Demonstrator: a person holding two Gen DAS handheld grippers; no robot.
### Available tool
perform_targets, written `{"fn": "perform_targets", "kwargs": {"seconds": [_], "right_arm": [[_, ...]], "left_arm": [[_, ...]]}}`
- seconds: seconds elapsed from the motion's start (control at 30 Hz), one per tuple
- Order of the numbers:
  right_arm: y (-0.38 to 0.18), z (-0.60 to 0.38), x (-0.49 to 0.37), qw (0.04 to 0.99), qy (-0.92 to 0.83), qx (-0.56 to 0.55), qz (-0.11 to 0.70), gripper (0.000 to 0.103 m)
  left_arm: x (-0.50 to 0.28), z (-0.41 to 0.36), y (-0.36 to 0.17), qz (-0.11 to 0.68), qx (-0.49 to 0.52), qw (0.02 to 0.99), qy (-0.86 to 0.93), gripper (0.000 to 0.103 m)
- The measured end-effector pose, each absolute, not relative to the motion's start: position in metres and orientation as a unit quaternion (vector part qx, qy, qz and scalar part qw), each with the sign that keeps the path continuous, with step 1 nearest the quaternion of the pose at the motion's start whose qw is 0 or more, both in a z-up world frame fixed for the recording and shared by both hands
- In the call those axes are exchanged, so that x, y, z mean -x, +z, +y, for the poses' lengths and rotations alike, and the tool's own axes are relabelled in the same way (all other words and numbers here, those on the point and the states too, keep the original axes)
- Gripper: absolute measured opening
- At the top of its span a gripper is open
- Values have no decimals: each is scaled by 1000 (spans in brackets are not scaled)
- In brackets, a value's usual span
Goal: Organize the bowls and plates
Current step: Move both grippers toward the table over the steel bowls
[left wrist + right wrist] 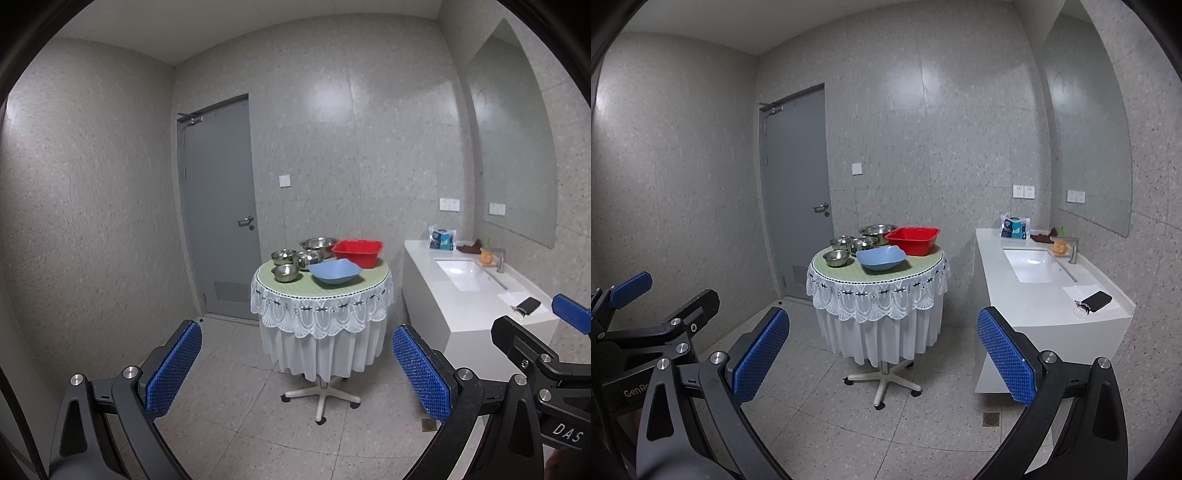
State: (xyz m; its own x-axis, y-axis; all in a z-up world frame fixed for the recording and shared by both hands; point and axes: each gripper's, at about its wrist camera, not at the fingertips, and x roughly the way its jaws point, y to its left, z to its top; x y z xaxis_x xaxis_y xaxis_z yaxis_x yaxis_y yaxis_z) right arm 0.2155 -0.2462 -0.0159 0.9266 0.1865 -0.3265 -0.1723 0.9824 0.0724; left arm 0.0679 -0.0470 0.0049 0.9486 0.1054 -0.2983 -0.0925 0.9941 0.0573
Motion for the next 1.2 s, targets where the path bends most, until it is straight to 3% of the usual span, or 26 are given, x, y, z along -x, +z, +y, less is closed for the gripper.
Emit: {"fn": "perform_targets", "kwargs": {"seconds": [0.37, 1.2], "right_arm": [[-33, -239, -286, 975, 89, -25, 200, 103], [-44, -185, -571, 972, 51, -37, 225, 103]], "left_arm": [[-163, -39, 10, 182, -21, 982, 42, 102], [-559, 77, 16, 205, -9, 979, -14, 102]]}}
